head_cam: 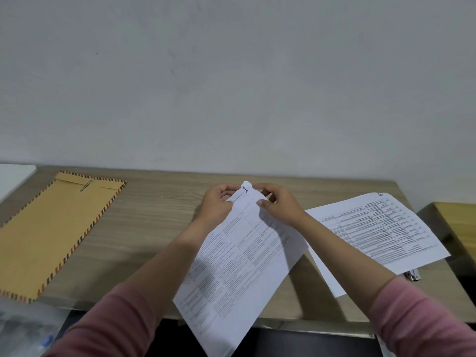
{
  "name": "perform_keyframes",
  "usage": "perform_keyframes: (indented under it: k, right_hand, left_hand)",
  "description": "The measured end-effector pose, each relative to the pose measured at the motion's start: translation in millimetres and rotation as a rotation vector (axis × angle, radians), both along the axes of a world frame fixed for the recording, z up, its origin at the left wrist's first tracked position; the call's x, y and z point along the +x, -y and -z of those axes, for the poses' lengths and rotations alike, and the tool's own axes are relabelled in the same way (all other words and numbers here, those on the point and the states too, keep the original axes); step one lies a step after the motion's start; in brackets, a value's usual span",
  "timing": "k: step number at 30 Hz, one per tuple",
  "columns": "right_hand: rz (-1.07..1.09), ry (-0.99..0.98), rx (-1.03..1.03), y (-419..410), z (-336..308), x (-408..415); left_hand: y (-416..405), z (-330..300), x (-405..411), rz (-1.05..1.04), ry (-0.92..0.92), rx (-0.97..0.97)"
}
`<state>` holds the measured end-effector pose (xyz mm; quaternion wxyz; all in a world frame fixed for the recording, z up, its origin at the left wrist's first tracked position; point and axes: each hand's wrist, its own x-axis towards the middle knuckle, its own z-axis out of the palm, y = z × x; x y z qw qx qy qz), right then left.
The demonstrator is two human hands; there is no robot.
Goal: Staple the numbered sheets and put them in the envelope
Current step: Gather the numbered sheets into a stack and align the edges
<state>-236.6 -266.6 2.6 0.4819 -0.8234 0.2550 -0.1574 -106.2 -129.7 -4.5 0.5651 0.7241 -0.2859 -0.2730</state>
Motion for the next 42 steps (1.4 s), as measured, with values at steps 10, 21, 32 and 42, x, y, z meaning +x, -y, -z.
perform_keyframes:
  k: [10, 21, 32, 42]
  right_hand:
    - [0.014, 0.113, 0.154, 7.0, -2.3, -3.9]
    - [-0.033, 0.023, 0.082, 11.2, 0.7, -16.0]
    - [0.124, -0.004, 0.149, 35.6, 7.6, -65.7]
    - [0.347, -0.131, -0.082, 120.4, -9.0, -164.8]
  left_hand:
    - [6.8, 12.4, 6.9, -0.005, 0.099, 0.116]
    - [15.4, 8.7, -11.1, 0.047, 0.324, 0.232]
    - [66.8, 5.7, -46.3, 0.22, 0.509, 0.213]
    - [176.9, -7.5, -113.4, 0.349, 0.487, 0.146]
